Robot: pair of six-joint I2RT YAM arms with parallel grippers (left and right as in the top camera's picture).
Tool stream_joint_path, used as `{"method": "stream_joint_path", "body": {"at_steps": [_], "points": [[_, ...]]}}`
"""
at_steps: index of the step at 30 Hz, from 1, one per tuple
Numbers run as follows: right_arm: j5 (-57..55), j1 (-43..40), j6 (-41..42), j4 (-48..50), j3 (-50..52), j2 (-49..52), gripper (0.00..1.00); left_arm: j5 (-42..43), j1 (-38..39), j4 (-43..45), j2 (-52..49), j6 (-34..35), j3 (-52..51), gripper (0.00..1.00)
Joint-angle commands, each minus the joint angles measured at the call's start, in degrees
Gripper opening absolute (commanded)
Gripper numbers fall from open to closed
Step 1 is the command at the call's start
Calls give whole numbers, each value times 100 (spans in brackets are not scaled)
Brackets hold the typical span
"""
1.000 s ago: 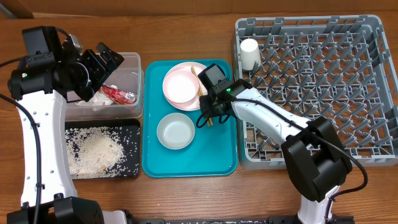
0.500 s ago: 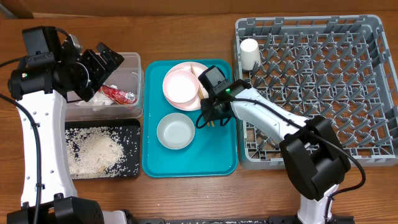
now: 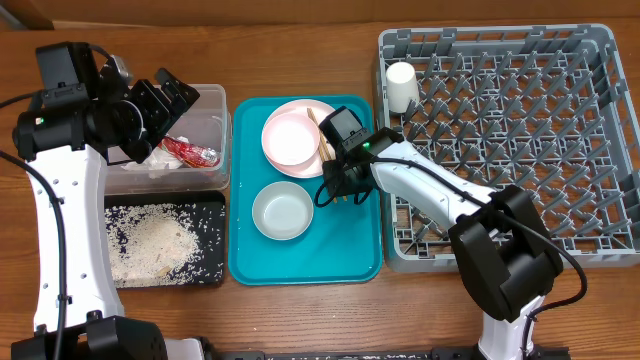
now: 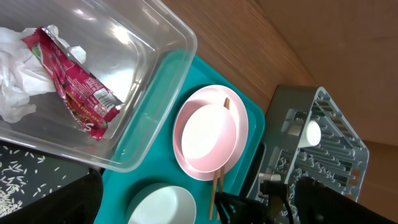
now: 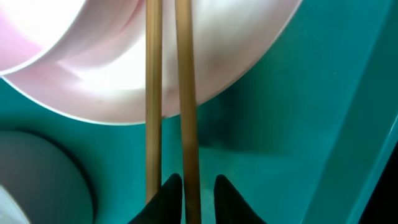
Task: Sort waste into correct bins and load items into the dishwasher
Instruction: 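Carry the chopstick with the right gripper and stand it in the rack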
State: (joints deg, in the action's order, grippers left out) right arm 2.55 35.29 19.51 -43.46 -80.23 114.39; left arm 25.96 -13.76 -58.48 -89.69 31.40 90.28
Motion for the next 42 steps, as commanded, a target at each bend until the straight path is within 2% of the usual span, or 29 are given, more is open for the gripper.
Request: {"method": "stream_joint_path", "body": {"at_steps": [1,7,10,16,27,37,42], "points": [[11,0,28,0,39,61,17,42,-11,7,-20,-9,94,100],[9,0,28,-35,33,59,6,42,-11,7,-20,-9,94,100],[4,-7,24,-61,-28,48,4,44,-11,7,-20,-9,94,100],[7,-168,26,-238,-380,-205,4,42,-11,4,-20,-9,94,100],[7,-898,-15,-750,-975,-1368,4,44,-11,4,-20,-9,94,100],[7,-1965,-1099,-1915,-975,-1672,4,42,-11,7,-20,-9,94,100],[9,-2404,-1211,-2269,-973,-1622,4,44,-11,4,-20,-9,94,100]]}}
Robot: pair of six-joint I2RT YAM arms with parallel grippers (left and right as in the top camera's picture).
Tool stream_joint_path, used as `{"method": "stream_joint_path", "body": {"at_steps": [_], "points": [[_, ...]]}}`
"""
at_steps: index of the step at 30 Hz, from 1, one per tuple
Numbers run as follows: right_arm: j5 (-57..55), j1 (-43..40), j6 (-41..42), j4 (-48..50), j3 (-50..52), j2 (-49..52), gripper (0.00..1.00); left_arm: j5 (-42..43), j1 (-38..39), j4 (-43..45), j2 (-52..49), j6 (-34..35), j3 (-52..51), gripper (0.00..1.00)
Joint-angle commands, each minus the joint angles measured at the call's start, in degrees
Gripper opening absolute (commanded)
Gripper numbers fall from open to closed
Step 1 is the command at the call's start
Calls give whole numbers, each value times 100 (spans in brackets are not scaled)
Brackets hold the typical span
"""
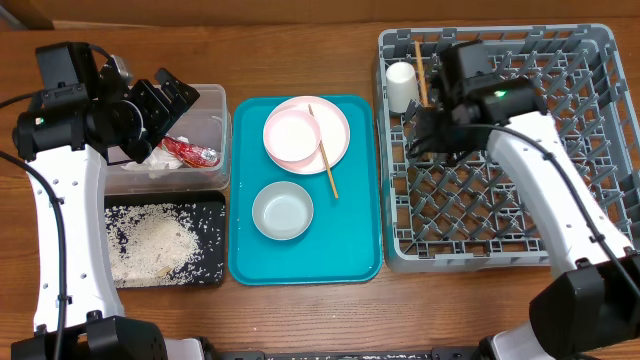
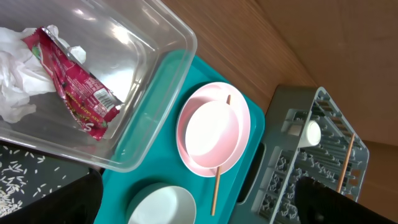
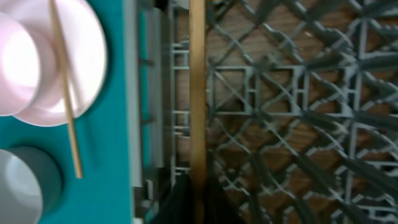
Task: Sort waste into correct bins and load items into the dishwasher
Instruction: 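Carry the chopstick with the right gripper and stand it in the rack, then release the chopstick and move the right gripper back to the teal tray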
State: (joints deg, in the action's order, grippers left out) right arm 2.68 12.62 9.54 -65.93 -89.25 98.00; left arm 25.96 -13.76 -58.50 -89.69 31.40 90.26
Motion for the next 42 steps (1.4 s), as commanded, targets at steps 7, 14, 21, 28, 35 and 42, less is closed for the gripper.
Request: {"method": "stream_joint_path", "body": {"at_steps": [7,14,21,28,35,42], "points": [[-7,-262,-214,-2,138,17,4,42,-11,7,-20,-9,96,100],[-4,-262,-212,286,570,17,4,42,-11,9,-20,-9,96,100],[-2,-262,-210,396,758,17,5,44,-11,7,-20,-9,96,100],[-2,-262,-210,610,1056,20,5,44,-11,7,-20,-9,96,100],[0,-262,-210,754,1209,20,7,42,-11,7,-20,-9,96,100],[0,-262,-210,756,1209,20,20,42,-11,7,-20,-9,96,100]]}}
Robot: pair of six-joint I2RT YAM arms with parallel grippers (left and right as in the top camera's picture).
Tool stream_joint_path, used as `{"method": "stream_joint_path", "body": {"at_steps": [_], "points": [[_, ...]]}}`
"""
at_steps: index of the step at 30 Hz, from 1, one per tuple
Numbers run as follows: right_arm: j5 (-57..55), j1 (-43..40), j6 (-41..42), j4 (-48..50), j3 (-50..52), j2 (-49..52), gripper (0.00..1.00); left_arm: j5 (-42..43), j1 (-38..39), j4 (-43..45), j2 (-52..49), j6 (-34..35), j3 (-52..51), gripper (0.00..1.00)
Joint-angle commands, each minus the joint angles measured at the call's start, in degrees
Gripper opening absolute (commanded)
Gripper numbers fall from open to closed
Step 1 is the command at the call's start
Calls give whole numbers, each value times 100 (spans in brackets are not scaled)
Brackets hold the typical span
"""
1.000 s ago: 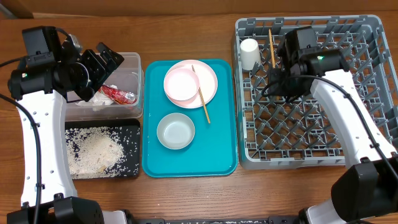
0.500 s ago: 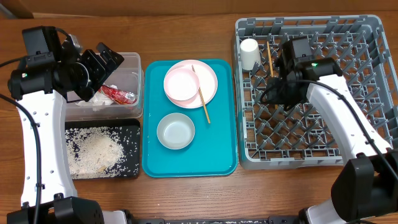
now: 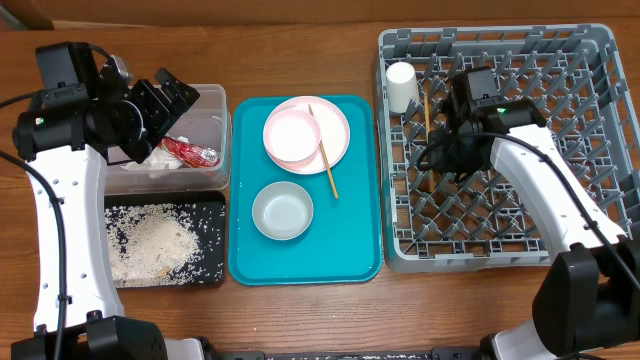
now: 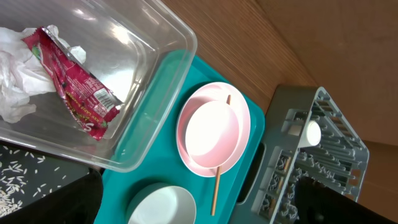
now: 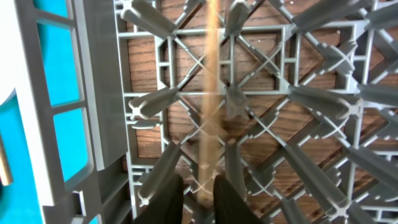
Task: Sort waste into correct bins and load items into the dishwasher
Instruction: 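Release the chopstick and move the right gripper back to the teal tray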
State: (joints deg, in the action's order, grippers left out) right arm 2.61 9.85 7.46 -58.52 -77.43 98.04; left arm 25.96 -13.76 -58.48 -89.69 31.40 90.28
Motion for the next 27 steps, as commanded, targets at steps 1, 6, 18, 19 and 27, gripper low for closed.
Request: {"method": "stream_joint_path", "body": {"at_steps": [1,6,18,19,27], "points": [[7,15,-2,15,26,15,21,44,-11,7,-20,-9,94,100],[236,15,-2,37,26,15,21,42,-11,4,-20,-9,94,100],[3412,496,-2,925,28,15,22,44,-11,4,-20,-9,94,100],[3368,616,-2,990,26,15,24,44,-11,4,-20,-9,94,100],[2430,1648,0,1517,26,15,38,44,-11,4,-20,-9,94,100]]}}
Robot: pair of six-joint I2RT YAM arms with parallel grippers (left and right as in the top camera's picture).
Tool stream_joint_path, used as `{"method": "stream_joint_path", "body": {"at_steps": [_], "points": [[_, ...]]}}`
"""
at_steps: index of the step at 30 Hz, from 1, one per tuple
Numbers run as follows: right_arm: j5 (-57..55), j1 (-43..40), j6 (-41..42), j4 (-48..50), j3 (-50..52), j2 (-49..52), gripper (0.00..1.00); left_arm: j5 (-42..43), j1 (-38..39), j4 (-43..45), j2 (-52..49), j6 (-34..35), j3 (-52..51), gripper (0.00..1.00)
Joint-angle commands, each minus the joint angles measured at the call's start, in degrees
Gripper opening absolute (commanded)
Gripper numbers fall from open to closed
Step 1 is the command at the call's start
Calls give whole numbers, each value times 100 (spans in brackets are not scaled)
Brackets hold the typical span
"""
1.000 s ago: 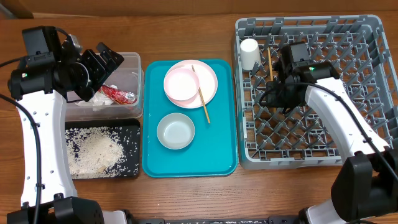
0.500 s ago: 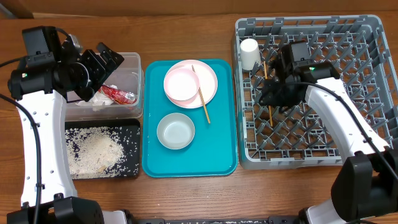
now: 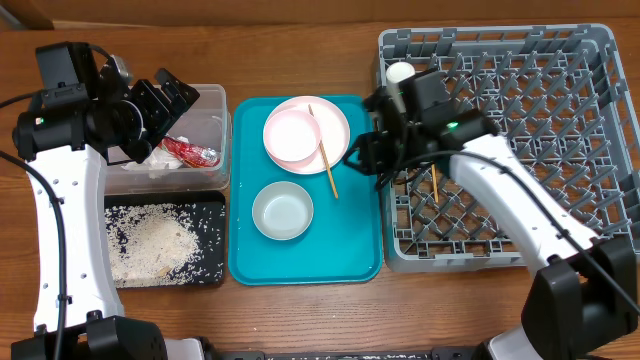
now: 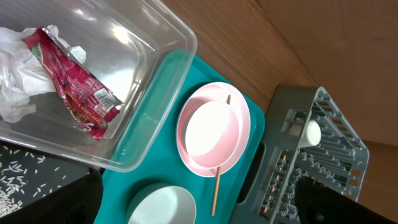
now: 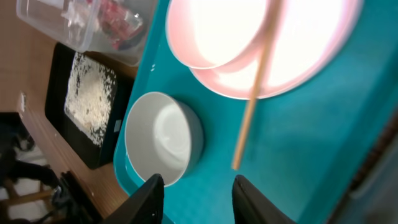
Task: Sort waste into correct bins and load items into the dishwasher
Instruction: 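Release the chopstick and move the right gripper back to the teal tray, then grasp the second wooden chopstick on the pink plate with the right gripper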
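One wooden chopstick [image 3: 323, 156] lies on the teal tray [image 3: 300, 262], its top end on the pink plate [image 3: 335, 137], which carries a pink bowl. A white bowl [image 3: 282, 211] sits in front of them. A second chopstick [image 3: 433, 184] rests in the grey dish rack [image 3: 530, 150], near a white cup [image 3: 400, 76]. My right gripper [image 3: 368, 158] hovers open and empty over the tray's right side; its wrist view shows the chopstick [image 5: 252, 106] and white bowl [image 5: 163, 137] below. My left gripper [image 3: 178, 95] is open above the clear bin [image 3: 205, 165].
The clear bin holds a red wrapper [image 4: 78, 93] and crumpled white paper. A black tray [image 3: 165, 240] with spilled rice lies in front of it. The rack's left wall stands right next to the teal tray.
My right gripper was down in the rack with a chopstick between its fingers. That chopstick now lies in the rack, and the gripper is open over the tray's right side.
My right gripper was first on the tray at two chopsticks beside the pink plate. It then held one over the rack's back left, then low inside the rack. That chopstick now lies there and the gripper is above the tray. The left arm stayed still.
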State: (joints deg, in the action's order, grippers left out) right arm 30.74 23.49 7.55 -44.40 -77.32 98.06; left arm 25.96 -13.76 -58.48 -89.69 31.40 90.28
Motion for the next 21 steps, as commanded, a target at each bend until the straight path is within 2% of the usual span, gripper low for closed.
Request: {"method": "stream_joint_path", "body": {"at_steps": [1,10,21], "points": [[-568,424,-9,170,17,13,38,44,-11,4,-20,-9,94,100],[-2461,1191,293,656,17,74,41,42,-11,4,-20,-7,94,100],[-2645,1283,317,817,15,767,41,42,-11,4,-20,-9,94,100]]}}
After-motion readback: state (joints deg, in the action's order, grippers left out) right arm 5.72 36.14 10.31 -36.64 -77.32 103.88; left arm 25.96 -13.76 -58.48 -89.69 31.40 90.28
